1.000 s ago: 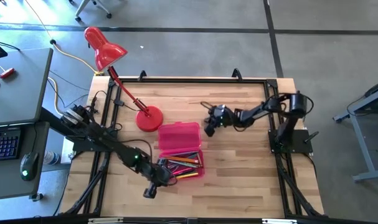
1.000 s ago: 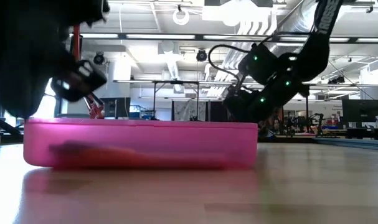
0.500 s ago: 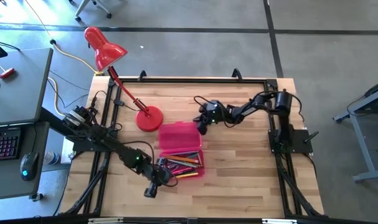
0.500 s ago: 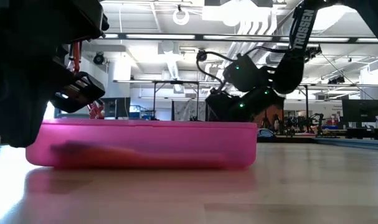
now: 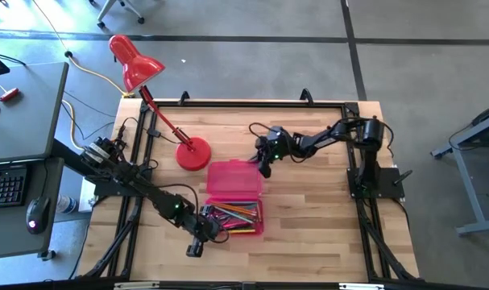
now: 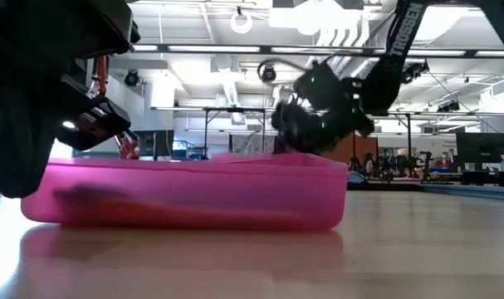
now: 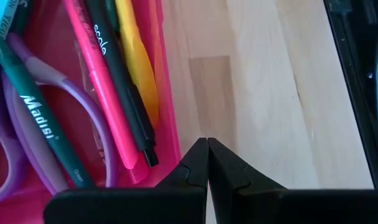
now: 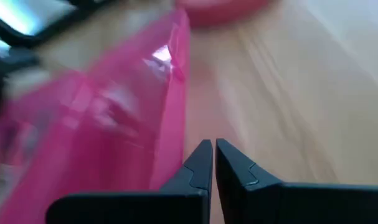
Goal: Pick & place school supplies into a supply box
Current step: Close the pink supply box
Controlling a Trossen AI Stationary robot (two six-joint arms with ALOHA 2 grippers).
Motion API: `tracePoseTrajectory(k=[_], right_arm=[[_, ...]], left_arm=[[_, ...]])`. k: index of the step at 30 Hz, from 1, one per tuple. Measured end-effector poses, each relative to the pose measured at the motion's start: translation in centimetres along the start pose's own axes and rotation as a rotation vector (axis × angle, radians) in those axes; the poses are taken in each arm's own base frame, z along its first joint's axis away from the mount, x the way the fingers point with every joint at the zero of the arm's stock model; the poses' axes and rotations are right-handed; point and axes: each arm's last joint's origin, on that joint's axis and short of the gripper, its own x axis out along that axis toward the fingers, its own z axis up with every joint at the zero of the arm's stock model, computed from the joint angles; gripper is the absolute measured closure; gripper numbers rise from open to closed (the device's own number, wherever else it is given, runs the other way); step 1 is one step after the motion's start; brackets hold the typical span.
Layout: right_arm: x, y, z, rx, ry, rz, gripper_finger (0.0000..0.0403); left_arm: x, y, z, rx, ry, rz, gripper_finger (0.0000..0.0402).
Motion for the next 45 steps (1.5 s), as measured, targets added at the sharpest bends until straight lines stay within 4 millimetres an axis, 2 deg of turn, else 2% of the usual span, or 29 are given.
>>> tracePoseTrajectory(k=[2,12,25,32,45], right_arm=[[-0.4,0.5,0.6,-0.026,-0.011,0.031,0.0403],[-0.5,1.4,0.8,-0.093,0.001,0.094,0.0403],[-0.4,3.0,1.5,-0.230,-0.060,0.320,0.0403],[0.4,5.3,0.6,-0.285,-0.026,0.387,0.0403],[1.3,8.9,0.4,-0.394,-0.112,0.427,0.0403]], left_arm=[[0.0,0.0,0.0,-0.010,0.000,0.000,0.0362],[0.0,0.0,0.0,-0.018,-0.001,0.004,0.0362],[0.0,0.4,0.0,-0.025,-0.007,0.040,0.0362],[0.0,0.5,-0.1,-0.022,-0.014,0.080,0.0362],[0.0,0.6,-0.1,-0.027,-0.018,0.114,0.0362]])
